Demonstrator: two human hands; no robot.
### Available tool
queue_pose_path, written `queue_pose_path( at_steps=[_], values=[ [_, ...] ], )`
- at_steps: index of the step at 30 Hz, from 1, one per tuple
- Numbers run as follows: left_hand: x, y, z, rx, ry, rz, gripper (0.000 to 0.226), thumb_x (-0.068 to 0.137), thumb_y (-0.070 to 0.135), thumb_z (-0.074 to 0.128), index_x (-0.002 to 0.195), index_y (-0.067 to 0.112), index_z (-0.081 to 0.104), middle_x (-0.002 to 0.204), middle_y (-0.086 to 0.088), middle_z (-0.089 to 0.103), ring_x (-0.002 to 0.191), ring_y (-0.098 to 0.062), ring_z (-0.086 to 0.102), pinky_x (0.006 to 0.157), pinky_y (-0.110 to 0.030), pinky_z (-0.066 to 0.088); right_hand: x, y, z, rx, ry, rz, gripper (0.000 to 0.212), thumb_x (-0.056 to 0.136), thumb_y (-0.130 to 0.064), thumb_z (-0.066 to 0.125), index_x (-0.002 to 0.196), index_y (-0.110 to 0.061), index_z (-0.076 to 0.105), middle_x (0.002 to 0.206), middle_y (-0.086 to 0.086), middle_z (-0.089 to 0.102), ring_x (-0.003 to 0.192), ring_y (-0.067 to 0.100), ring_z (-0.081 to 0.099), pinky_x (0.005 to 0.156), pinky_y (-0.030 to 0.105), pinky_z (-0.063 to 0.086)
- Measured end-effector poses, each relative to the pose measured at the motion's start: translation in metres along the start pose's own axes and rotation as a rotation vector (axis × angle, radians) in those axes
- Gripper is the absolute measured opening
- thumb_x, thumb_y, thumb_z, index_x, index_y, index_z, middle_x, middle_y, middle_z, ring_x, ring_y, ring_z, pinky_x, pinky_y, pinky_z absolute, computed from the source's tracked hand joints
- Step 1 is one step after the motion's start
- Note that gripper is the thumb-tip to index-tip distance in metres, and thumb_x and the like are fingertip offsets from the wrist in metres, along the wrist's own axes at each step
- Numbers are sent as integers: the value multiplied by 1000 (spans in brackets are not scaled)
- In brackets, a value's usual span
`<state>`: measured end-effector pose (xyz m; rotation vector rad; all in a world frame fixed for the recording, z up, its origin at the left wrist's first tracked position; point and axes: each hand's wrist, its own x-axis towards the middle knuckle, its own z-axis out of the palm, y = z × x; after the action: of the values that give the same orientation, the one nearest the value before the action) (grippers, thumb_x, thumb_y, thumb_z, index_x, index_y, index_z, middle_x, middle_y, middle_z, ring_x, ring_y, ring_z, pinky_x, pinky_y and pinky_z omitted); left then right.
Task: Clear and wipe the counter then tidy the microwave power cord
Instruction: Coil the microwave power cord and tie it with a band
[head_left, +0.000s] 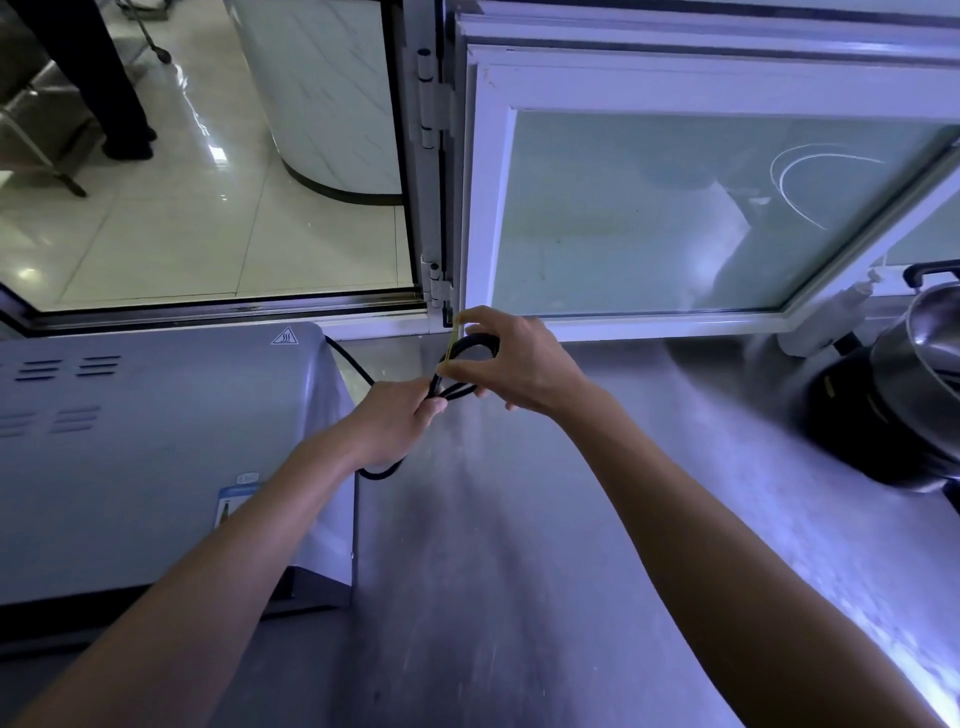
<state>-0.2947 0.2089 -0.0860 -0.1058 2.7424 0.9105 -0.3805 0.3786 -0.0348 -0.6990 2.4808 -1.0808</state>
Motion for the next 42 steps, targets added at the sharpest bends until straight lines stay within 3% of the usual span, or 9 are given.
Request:
queue_pose_path(
  at_steps=[4,8,16,22,26,30,34,37,42],
  values=[
    [0,-1,0,-49,44,32,29,105,27,41,77,35,38,79,-12,61,75,-32,59,75,-47,48,-3,-2,3,152,-32,38,35,75,-41,75,107,-34,62,96,-14,72,61,16,72,47,44,59],
    [0,-2,0,-102,79,50,32,104,23,44,76,38,42,77,-12,61,69,-31,56,69,-45,47,-6,1,4,301,-85,94,19,79,-36,77,95,-30,67,88,-6,75,66,20,74,53,41,60],
    [-2,-4,-1,-260,119,38,19,104,23,45,88,28,52,76,-5,55,57,-11,46,51,-13,39,1,1,9,346,-88,146,33,75,-38,81,98,-16,71,86,1,76,67,22,74,59,43,61],
    [-8,0,-5,-352,168,20,20,105,26,45,87,19,50,75,-3,55,52,-15,52,61,-40,47,0,2,6,414,-206,153,42,87,-27,74,127,-21,63,96,0,76,74,25,75,61,40,60],
    [-7,-1,-4,-407,172,-3,21,106,25,44,93,11,51,76,-3,51,50,-10,47,60,-34,48,-1,12,5,420,-238,161,34,91,-15,66,124,-17,66,99,-4,73,77,26,75,58,37,57],
    [-6,-4,-1,-434,171,-8,23,106,26,42,94,8,50,77,-5,50,48,-8,47,58,-28,46,-3,26,9,314,-260,174,43,89,2,54,126,-17,67,125,-5,67,77,20,76,56,33,58],
    [-2,-4,0,-506,203,5,24,104,29,45,86,14,51,77,-6,50,57,-13,50,64,-40,50,-4,32,23,255,-276,156,41,89,-3,63,126,-21,67,124,-4,68,74,18,75,52,31,57],
    [0,-6,0,-512,227,-1,28,102,28,46,92,4,56,78,-8,55,74,-23,51,75,-37,44,-5,40,33,270,-281,189,40,89,-7,68,127,-17,66,123,-4,69,73,18,75,54,35,59],
    [-5,-13,5,-508,200,19,35,95,36,43,88,4,54,74,-3,54,73,-22,49,73,-34,41,-8,53,34,214,-234,207,41,88,-8,72,128,-16,65,119,-4,69,69,18,75,57,38,61]
  ],
)
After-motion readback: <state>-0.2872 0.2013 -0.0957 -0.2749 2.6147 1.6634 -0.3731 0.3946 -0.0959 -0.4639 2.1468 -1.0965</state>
